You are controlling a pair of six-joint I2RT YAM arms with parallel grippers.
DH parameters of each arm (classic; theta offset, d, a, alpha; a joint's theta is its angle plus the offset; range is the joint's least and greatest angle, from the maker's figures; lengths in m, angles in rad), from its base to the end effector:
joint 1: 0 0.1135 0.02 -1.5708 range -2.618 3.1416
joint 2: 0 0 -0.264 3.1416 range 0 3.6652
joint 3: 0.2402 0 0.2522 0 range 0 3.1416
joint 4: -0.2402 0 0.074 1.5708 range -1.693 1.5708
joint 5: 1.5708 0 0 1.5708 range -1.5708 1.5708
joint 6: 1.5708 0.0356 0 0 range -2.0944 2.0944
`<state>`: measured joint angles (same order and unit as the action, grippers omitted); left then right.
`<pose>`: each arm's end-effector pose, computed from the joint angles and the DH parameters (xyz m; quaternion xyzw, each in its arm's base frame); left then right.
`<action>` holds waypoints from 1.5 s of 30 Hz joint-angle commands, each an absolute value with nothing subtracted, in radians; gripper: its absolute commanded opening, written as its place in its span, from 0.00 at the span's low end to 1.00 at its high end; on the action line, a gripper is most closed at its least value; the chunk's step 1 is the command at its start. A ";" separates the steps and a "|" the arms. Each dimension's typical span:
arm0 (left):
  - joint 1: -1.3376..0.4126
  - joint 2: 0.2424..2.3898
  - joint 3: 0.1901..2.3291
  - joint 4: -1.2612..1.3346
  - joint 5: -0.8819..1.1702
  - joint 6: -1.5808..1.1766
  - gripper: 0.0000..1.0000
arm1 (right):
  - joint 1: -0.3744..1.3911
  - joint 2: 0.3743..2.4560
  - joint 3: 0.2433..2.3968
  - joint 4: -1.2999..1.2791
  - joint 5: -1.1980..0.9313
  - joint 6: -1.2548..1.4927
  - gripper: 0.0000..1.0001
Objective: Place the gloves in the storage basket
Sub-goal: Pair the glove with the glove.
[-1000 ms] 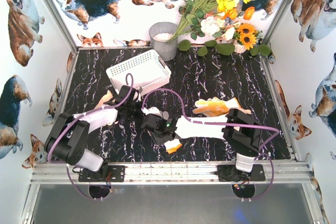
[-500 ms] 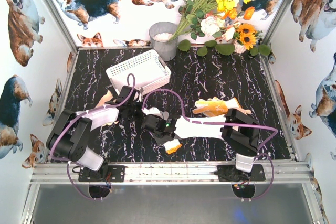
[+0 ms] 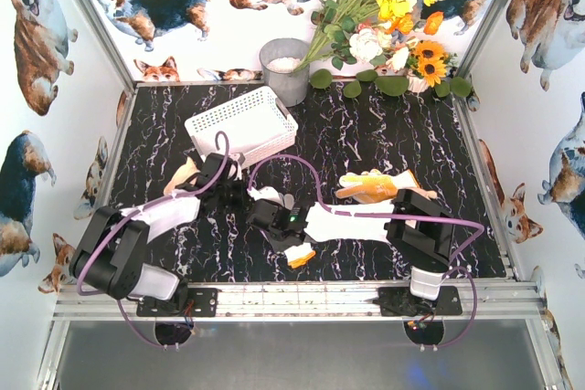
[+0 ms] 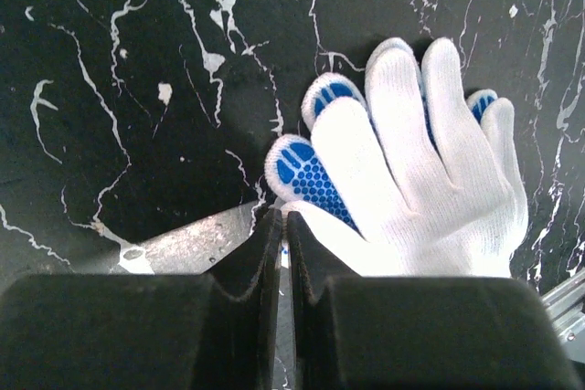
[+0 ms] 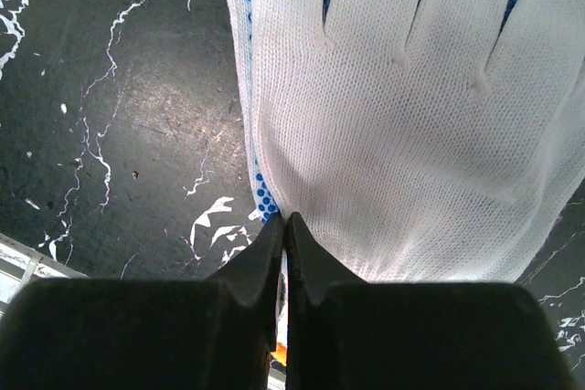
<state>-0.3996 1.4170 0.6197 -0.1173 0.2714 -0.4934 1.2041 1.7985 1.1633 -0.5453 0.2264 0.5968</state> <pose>0.2355 -0.1098 0.1552 -0.0004 0.9390 -0.2534 0.2327 0.1343 0.3273 0.1731 -0.2705 0.9367 0.0821 0.2065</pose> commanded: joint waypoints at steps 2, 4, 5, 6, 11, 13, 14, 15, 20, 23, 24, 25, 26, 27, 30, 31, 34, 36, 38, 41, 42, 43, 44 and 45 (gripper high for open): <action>-0.386 1.379 0.585 -0.103 0.259 -0.504 0.00 | 1.211 1.739 1.144 -0.484 0.232 0.604 0.00; -0.386 1.364 0.576 -0.104 0.247 -0.507 0.00 | 1.210 1.728 1.133 -0.473 0.227 0.606 0.00; -0.386 1.357 0.573 -0.103 0.244 -0.509 0.00 | 1.211 1.724 1.128 -0.468 0.226 0.607 0.00; -0.385 1.348 0.570 -0.105 0.237 -0.510 0.00 | 1.211 1.720 1.124 -0.464 0.223 0.605 0.00; -0.384 1.338 0.567 -0.111 0.211 -0.511 0.00 | 1.213 1.714 1.118 -0.458 0.206 0.603 0.00; -0.384 1.345 0.566 -0.114 0.210 -0.512 0.00 | 1.213 1.713 1.115 -0.454 0.203 0.601 0.00; -0.385 1.349 0.566 -0.115 0.210 -0.512 0.00 | 1.213 1.711 1.114 -0.454 0.200 0.600 0.00; -0.384 1.354 0.566 -0.116 0.209 -0.512 0.00 | 1.213 1.709 1.113 -0.453 0.200 0.599 0.00; -0.385 1.348 0.559 -0.127 0.203 -0.513 0.00 | 1.220 1.690 1.094 -0.442 0.200 0.597 0.00; -0.384 1.336 0.545 -0.127 0.198 -0.521 0.00 | 1.221 1.691 1.085 -0.431 0.190 0.597 0.00; -0.384 1.335 0.539 -0.126 0.198 -0.525 0.00 | 1.221 1.695 1.087 -0.434 0.184 0.598 0.00; -0.384 1.335 0.529 -0.124 0.198 -0.531 0.00 | 1.221 1.699 1.088 -0.439 0.177 0.599 0.00; -0.385 1.334 0.520 -0.120 0.199 -0.538 0.00 | 1.221 1.703 1.087 -0.443 0.172 0.600 0.00; -0.384 1.332 0.511 -0.115 0.202 -0.544 0.00 | 1.222 1.704 1.085 -0.446 0.167 0.601 0.00; -0.384 1.319 0.489 -0.112 0.201 -0.556 0.00 | 1.223 1.707 1.072 -0.441 0.157 0.604 0.00; -0.385 1.311 0.484 -0.114 0.200 -0.557 0.00 | 1.223 1.710 1.072 -0.440 0.155 0.604 0.00; -0.385 1.287 0.464 -0.119 0.194 -0.566 0.00 | 1.223 1.723 1.073 -0.446 0.150 0.603 0.00; -0.385 1.282 0.453 -0.126 0.195 -0.571 0.00 | 1.223 1.733 1.075 -0.449 0.142 0.604 0.00; -0.385 1.277 0.439 -0.134 0.193 -0.576 0.00 | 1.223 1.738 1.074 -0.449 0.133 0.604 0.00; -0.384 1.262 0.427 -0.152 0.192 -0.577 0.00 | 1.223 1.740 1.068 -0.445 0.123 0.605 0.04; -0.384 1.256 0.433 -0.168 0.189 -0.575 0.03 | 1.223 1.739 1.066 -0.443 0.119 0.605 0.08; -0.384 1.246 0.443 -0.188 0.185 -0.571 0.09 | 1.223 1.737 1.061 -0.439 0.109 0.605 0.14; -0.385 1.232 0.454 -0.207 0.176 -0.569 0.15 | 1.223 1.732 1.060 -0.436 0.103 0.606 0.18; -0.384 1.215 0.468 -0.229 0.164 -0.568 0.21 | 1.223 1.724 1.057 -0.434 0.095 0.604 0.22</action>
<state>-0.3969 1.2530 0.4522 -0.1257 0.2131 -0.5770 1.2163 1.7370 1.0687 -0.4667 0.1226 0.6044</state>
